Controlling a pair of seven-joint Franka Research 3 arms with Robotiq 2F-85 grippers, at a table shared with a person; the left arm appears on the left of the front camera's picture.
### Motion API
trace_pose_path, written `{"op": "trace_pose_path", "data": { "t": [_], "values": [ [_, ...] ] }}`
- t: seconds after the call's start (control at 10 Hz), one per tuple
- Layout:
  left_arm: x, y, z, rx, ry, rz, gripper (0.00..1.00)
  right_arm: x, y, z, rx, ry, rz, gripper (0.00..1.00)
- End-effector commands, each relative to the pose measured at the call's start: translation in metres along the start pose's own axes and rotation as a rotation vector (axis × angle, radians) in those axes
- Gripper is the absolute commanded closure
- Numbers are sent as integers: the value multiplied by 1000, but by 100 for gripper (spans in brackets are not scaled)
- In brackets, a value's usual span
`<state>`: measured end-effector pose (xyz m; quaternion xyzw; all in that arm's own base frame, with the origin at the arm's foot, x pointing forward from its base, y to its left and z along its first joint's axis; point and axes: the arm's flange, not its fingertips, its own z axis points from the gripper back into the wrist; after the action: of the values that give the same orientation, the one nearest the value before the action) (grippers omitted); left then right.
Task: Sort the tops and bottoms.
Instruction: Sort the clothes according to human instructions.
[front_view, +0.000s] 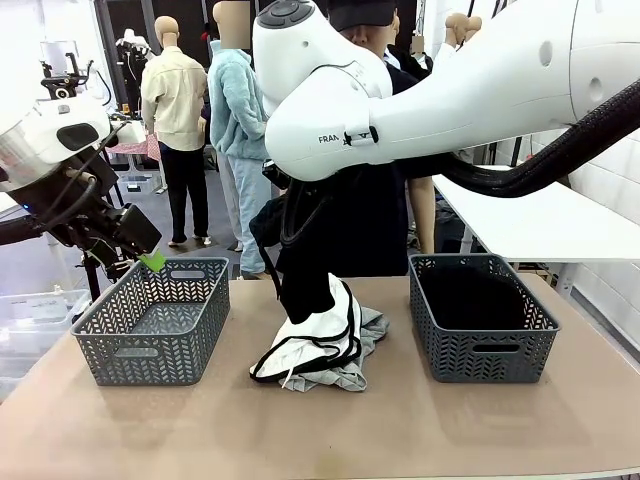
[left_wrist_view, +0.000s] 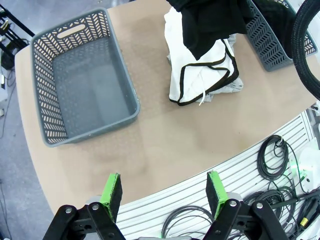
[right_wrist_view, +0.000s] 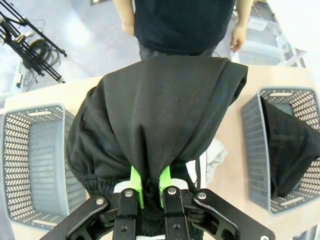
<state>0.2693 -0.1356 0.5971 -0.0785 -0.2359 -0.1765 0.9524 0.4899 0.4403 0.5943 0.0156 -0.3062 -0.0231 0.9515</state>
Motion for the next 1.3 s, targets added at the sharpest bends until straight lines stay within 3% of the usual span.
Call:
{"op": "trace_pose_path", "data": {
  "t": [0.0,1.2],
  "values": [
    [-1,1,1,-6,7,-1,13,2,-1,4,-1,-7,2,100],
    [-1,1,1,-6,7,-1,13,2,-1,4,-1,-7,2,100]
  ]
}}
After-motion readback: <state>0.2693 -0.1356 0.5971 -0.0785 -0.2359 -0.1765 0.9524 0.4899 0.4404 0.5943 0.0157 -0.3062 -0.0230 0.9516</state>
